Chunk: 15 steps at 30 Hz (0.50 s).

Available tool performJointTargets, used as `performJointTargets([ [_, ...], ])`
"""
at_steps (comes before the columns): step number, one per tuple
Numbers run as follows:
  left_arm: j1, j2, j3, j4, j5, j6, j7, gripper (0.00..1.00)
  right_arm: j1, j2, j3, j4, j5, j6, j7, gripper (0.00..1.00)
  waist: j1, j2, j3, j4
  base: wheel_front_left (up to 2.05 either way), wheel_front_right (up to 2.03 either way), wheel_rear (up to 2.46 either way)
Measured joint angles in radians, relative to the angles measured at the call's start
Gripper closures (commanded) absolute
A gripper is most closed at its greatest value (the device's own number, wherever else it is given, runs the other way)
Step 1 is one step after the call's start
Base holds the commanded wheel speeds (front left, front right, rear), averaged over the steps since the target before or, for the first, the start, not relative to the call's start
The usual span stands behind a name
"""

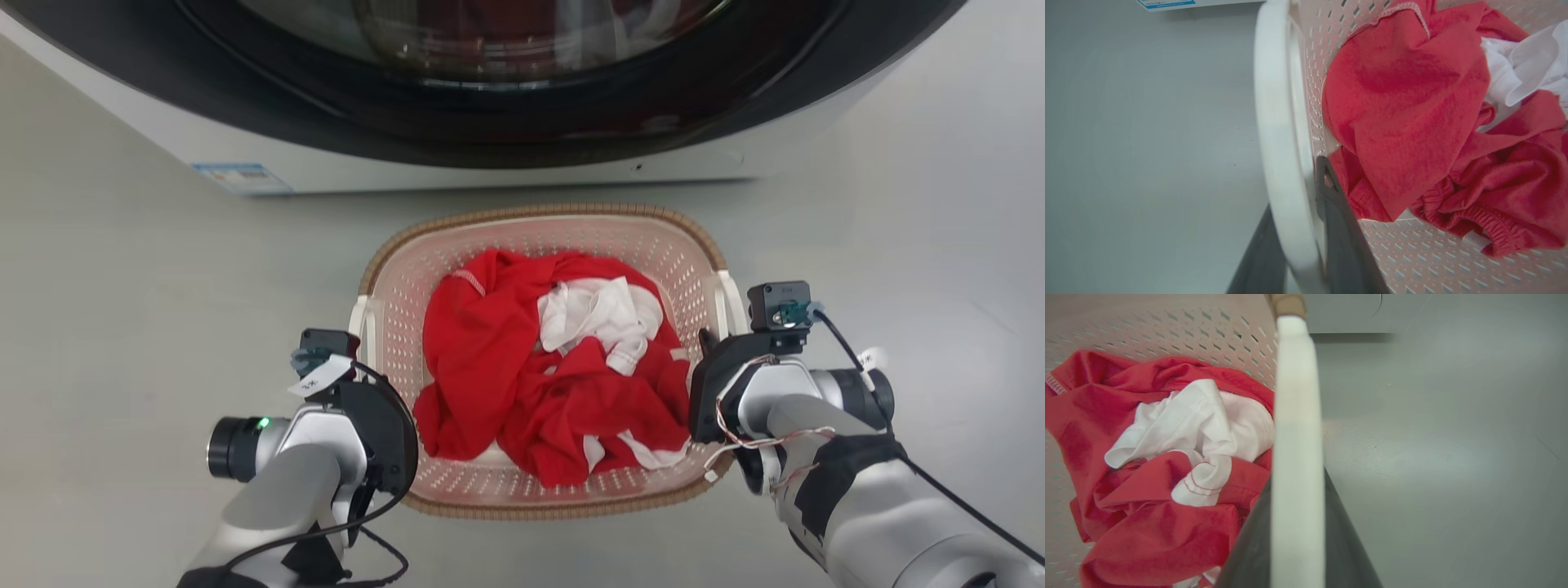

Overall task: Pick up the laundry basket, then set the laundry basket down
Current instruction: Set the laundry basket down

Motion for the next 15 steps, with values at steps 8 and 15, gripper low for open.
performJointTargets([
  [8, -0.063, 0.002, -0.005, -0.024, 0.000, 0.009, -0.008, 1.00, -0.072, -0.001, -0.004, 0.031, -0.012, 0.000, -0.023, 1.00, 0.0000, 0.0000, 0.119, 0.015, 0.00, 0.00, 0.00],
  [15, -0.127, 0.007, -0.009, -0.039, 0.000, 0.018, -0.021, 1.00, -0.142, -0.003, -0.009, 0.051, -0.022, 0.000, -0.051, 1.00, 0.0000, 0.0000, 0.221, 0.029, 0.00, 0.00, 0.00],
])
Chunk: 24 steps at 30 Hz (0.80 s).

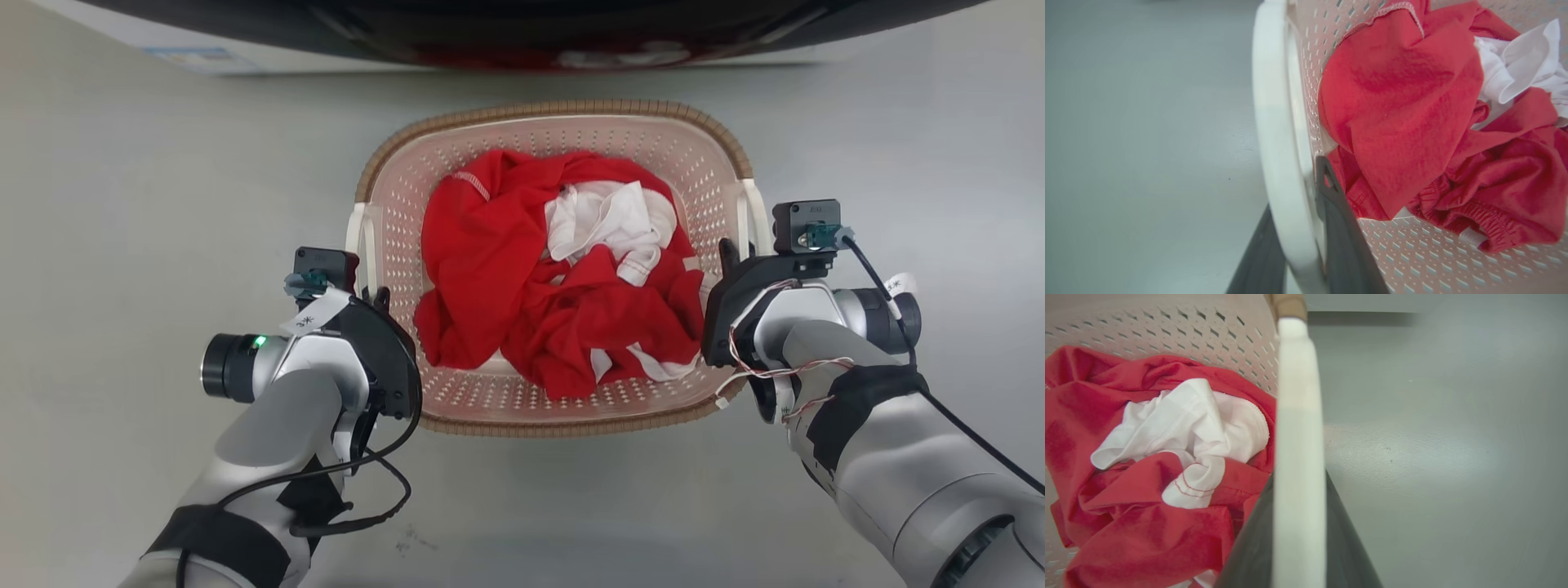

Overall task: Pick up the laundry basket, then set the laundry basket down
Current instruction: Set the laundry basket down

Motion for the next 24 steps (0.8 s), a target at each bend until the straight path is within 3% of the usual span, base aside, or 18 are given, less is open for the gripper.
performJointTargets([
  [8, -0.027, -0.006, -0.009, 0.014, 0.005, -0.001, -0.016, 1.00, -0.010, 0.000, -0.001, 0.015, -0.004, 0.001, -0.030, 1.00, -0.0001, 0.0000, 0.076, 0.020, 0.00, 0.00, 0.00],
  [24, -0.086, -0.011, 0.001, 0.052, 0.015, -0.010, -0.066, 1.00, -0.045, 0.000, 0.000, 0.012, -0.005, 0.001, -0.080, 1.00, -0.0003, -0.0002, 0.115, 0.049, 0.00, 0.00, 0.00],
])
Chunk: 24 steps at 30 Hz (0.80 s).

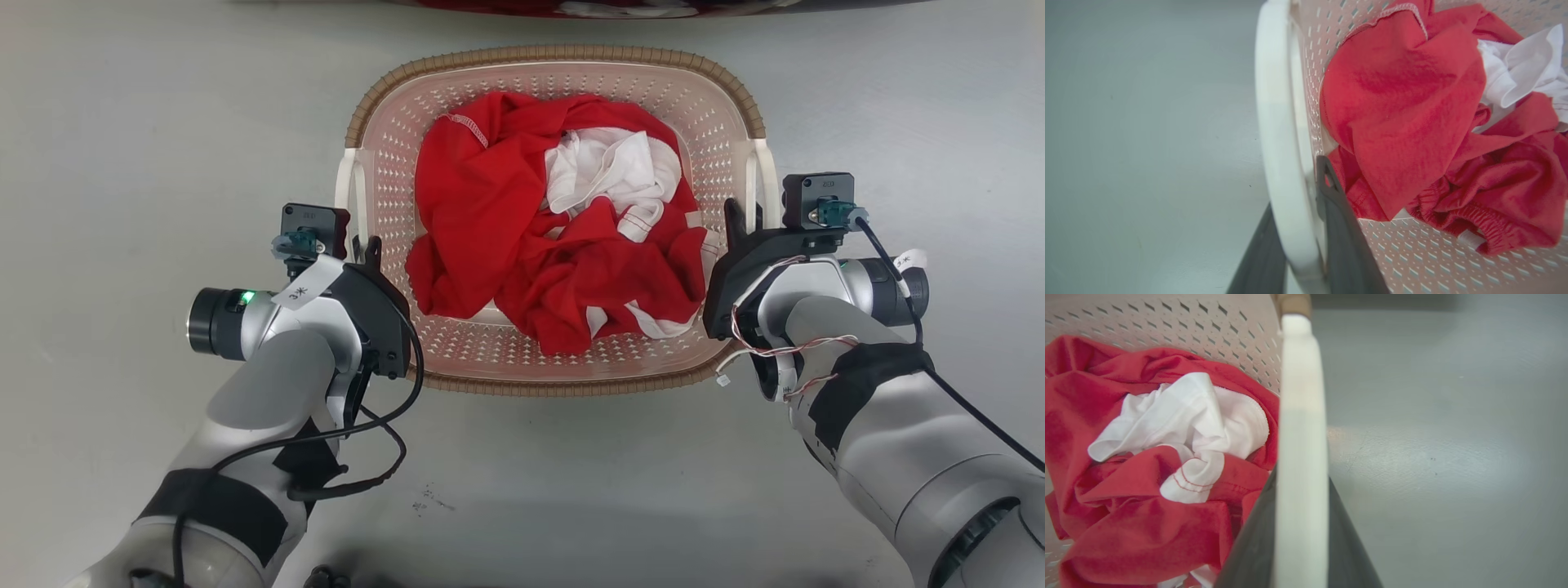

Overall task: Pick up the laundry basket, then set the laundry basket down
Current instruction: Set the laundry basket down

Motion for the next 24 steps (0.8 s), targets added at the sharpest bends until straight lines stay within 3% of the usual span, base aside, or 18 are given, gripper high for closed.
performJointTargets([
  [2, -0.002, -0.002, -0.001, 0.006, 0.001, 0.000, 0.000, 1.00, 0.000, 0.000, 0.001, 0.000, 0.000, 0.000, -0.001, 1.00, 0.0000, 0.0000, 0.001, 0.000, 0.00, 0.00, 0.00],
  [3, -0.003, -0.003, -0.002, 0.010, 0.002, 0.000, -0.007, 0.87, 0.000, 0.000, 0.002, 0.000, 0.000, 0.000, -0.001, 0.93, 0.0000, 0.0000, 0.002, 0.000, 0.00, 0.00, 0.00],
  [4, -0.003, -0.004, -0.004, 0.018, 0.005, 0.000, -0.013, 0.58, -0.001, 0.000, 0.010, 0.000, -0.015, 0.000, -0.001, 0.58, 0.0000, 0.0000, 0.002, 0.001, 0.00, 0.00, 0.00],
  [5, -0.003, -0.004, -0.004, 0.018, 0.005, 0.000, -0.013, 0.37, -0.001, 0.000, 0.010, 0.000, -0.015, 0.000, -0.001, 0.04, 0.0000, 0.0000, 0.002, 0.001, 0.00, 0.00, 0.00],
  [6, -0.010, -0.007, -0.006, 0.021, 0.016, 0.001, -0.017, 0.06, -0.002, 0.003, 0.018, 0.000, -0.023, 0.003, -0.006, 0.00, 0.0000, 0.0000, 0.001, 0.000, 0.00, 0.00, 0.00],
  [7, -0.015, -0.008, -0.007, 0.021, 0.019, 0.001, -0.021, 0.00, -0.002, 0.006, 0.021, 0.000, -0.026, 0.004, -0.010, 0.00, 0.0000, 0.0000, 0.000, 0.000, 0.00, 0.00, 0.00],
  [24, -0.015, -0.014, 0.006, 0.050, 0.017, 0.009, -0.061, 0.00, -0.003, 0.013, 0.022, 0.012, -0.026, 0.005, -0.029, 0.00, -0.0002, -0.0001, -0.064, -0.006, 0.00, 0.00, 0.00],
])
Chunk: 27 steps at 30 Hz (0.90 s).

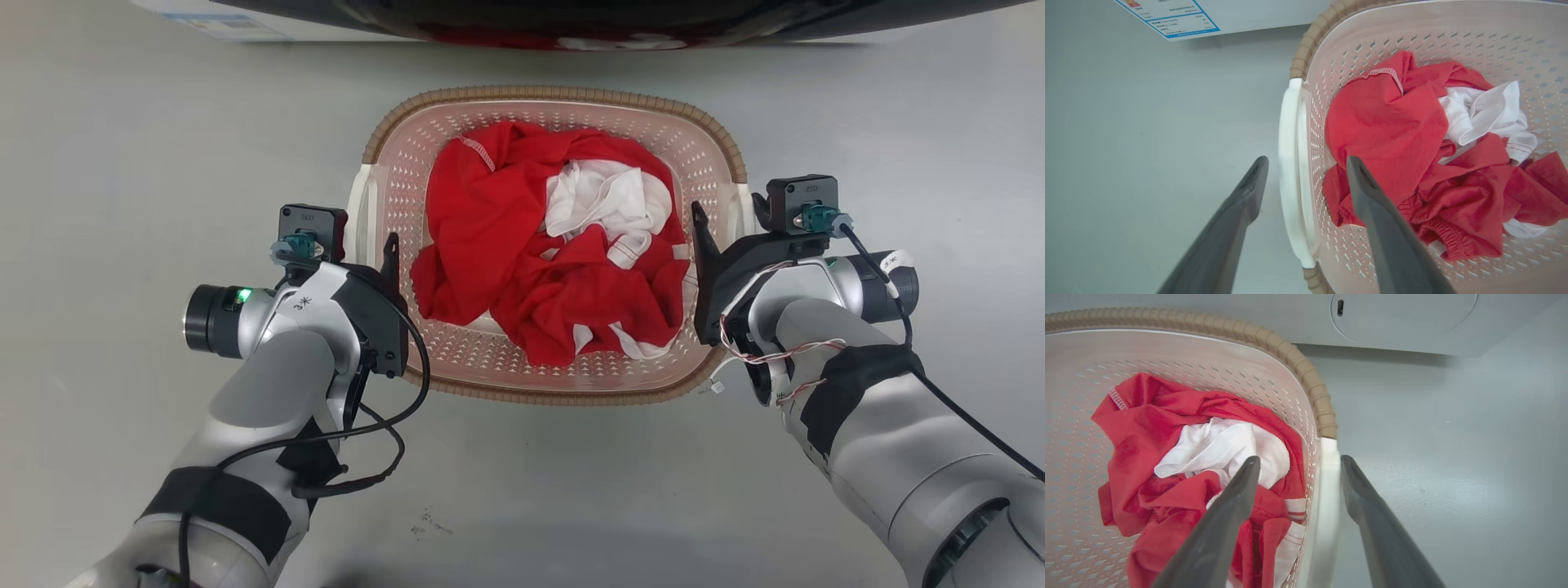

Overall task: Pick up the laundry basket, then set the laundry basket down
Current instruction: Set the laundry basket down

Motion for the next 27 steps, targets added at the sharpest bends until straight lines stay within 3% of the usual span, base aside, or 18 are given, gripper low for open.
performJointTargets([
  [14, 0.044, 0.014, 0.000, 0.009, 0.000, -0.018, -0.055, 0.00, 0.011, 0.001, 0.017, -0.011, -0.018, 0.001, -0.035, 0.00, 0.0000, 0.0000, -0.107, -0.018, 0.00, 0.00, 0.00],
  [27, 0.130, 0.043, 0.030, -0.018, 0.000, -0.025, -0.088, 0.00, 0.092, 0.003, 0.001, -0.085, -0.016, 0.020, -0.053, 0.00, 0.0000, -0.0001, -0.272, -0.044, 0.00, 0.00, 0.00],
])
